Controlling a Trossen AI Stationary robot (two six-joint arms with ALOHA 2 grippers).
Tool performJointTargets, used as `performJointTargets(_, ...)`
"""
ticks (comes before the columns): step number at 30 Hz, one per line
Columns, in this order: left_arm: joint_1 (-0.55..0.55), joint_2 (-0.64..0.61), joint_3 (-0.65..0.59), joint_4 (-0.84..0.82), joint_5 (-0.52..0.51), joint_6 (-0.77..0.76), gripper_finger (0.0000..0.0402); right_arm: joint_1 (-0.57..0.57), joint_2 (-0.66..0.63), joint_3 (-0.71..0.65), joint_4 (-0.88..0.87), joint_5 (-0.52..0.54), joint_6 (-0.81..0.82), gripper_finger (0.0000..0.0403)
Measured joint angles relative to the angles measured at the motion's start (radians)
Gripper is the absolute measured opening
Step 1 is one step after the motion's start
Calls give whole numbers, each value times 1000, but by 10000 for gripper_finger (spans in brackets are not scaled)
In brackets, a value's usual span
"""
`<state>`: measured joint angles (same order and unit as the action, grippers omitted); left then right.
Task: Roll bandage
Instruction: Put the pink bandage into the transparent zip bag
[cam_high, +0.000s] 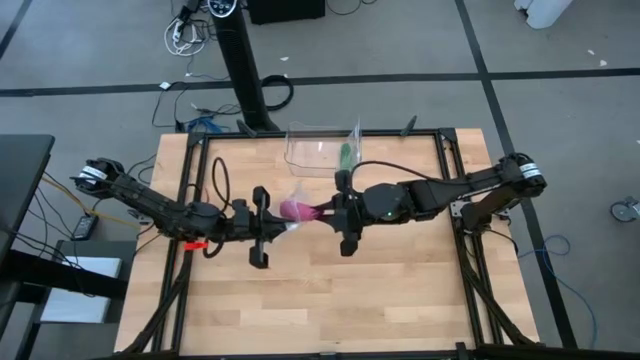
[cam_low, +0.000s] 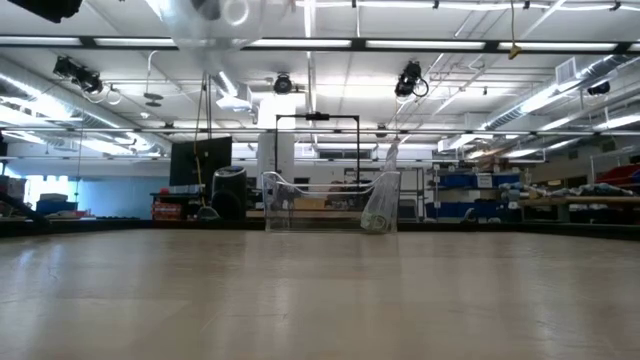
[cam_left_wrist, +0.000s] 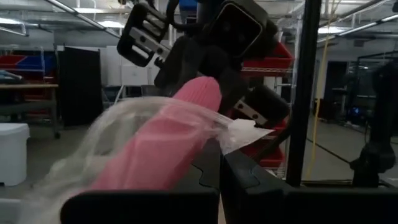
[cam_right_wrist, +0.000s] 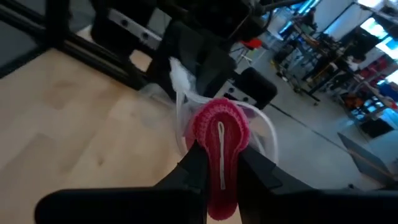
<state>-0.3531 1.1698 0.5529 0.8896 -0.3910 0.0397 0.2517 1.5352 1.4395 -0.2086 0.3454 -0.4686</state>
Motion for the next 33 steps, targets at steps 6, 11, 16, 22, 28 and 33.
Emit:
performJointTargets(6,-8,-15,0,-10,12,16,1,17,-56,0,-32,-17,64,47)
performJointTargets(11,-8,-13,19,-37,23,33,1,-5,-49,1,-45,-106,119,47)
performJointTargets(16,-6,-13,45,-57,41,40,1,-40,12,0,-51,-140,138,47)
performJointTargets(22,-7,-13,49,-72,42,61,1,-77,35,0,-12,-287,197,47)
performJointTargets(28,-7,-13,50,-47,45,69,1,-101,35,0,41,-404,241,47)
performJointTargets(33,-8,-14,49,-2,49,91,1,-85,35,0,76,-345,212,47)
